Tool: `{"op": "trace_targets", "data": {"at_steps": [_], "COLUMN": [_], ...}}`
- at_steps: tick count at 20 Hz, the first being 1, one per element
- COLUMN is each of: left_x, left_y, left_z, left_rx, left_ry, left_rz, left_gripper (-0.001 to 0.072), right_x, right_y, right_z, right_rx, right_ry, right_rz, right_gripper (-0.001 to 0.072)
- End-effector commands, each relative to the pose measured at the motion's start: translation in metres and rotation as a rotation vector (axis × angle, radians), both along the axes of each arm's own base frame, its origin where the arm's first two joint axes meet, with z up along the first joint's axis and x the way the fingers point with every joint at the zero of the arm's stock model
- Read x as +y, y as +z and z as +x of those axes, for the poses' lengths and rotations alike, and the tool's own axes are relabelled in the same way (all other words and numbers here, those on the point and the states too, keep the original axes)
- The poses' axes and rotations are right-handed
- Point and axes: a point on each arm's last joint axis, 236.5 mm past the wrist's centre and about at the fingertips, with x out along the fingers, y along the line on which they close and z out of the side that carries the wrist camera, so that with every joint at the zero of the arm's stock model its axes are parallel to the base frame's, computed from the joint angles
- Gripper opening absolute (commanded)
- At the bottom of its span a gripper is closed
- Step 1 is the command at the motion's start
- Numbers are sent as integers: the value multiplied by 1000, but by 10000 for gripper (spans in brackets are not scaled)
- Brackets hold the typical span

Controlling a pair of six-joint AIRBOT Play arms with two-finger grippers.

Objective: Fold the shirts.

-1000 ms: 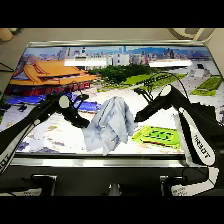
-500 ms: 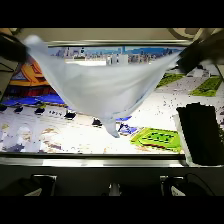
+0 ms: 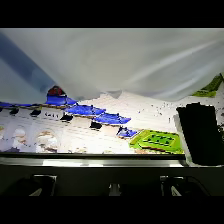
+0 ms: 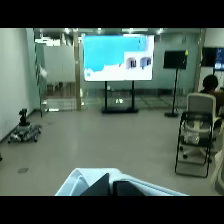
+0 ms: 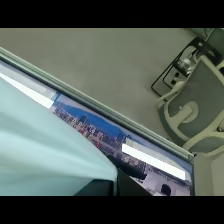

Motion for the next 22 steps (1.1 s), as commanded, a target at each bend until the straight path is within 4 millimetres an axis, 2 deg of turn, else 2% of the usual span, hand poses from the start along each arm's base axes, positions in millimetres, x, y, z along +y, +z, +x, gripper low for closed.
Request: {"op": "trace_targets", "data": {"at_steps": [1, 2, 4, 5, 7, 8, 10, 11, 13, 15, 16, 18, 19, 20, 21, 22], "left_x": [-3, -4, -5, -5, -1, 3, 7, 4, -9, -26, -34, -45, -49, -50, -50, -50], "left_y": [32, 32, 22, 10, -36, -67, -151, -200, -303, -388, -422, -489, -514, -533, -548, -557], "left_z": [-10, -5, 17, 35, 88, 118, 178, 204, 244, 262, 264, 252, 242, 232, 220, 208], "left_rx": [-143, -149, -116, -77, 75, 170, 396, 514, 745, 936, 1026, 1235, 1326, 1406, 1479, 1540], "left_ry": [-19, -8, 32, 53, 117, 150, 192, 191, 166, 127, 108, 81, 72, 70, 56, 22], "left_rz": [-16, -5, 32, 52, 89, 106, 143, 154, 176, 173, 162, 144, 137, 138, 169, 224], "left_gripper": [24, 24, 24, 24, 25, 25, 25, 25, 26, 26, 26, 26, 30, 73, 251, 465], "right_x": [-2, -1, 3, 6, 15, 20, 28, 30, 41, 53, 58, 61, 60, 60, 60, 59], "right_y": [-36, -56, -114, -152, -228, -265, -341, -377, -427, -450, -457, -470, -476, -480, -481, -478], "right_z": [-10, -8, -6, -3, 5, 13, 37, 50, 76, 103, 115, 128, 130, 133, 137, 139], "right_rx": [162, 252, 504, 651, 890, 964, 1029, 1046, 1034, 1003, 983, 969, 973, 970, 957, 950], "right_ry": [-10, -17, -21, -18, 3, 14, 7, -28, -66, -73, -76, -87, -97, -103, -105, -104], "right_rz": [4, 14, 14, 5, -6, 0, 26, 65, 164, 250, 282, 311, 318, 322, 324, 319], "right_gripper": [18, 18, 17, 17, 17, 17, 18, 18, 18, 19, 19, 19, 19, 19, 20, 76]}}
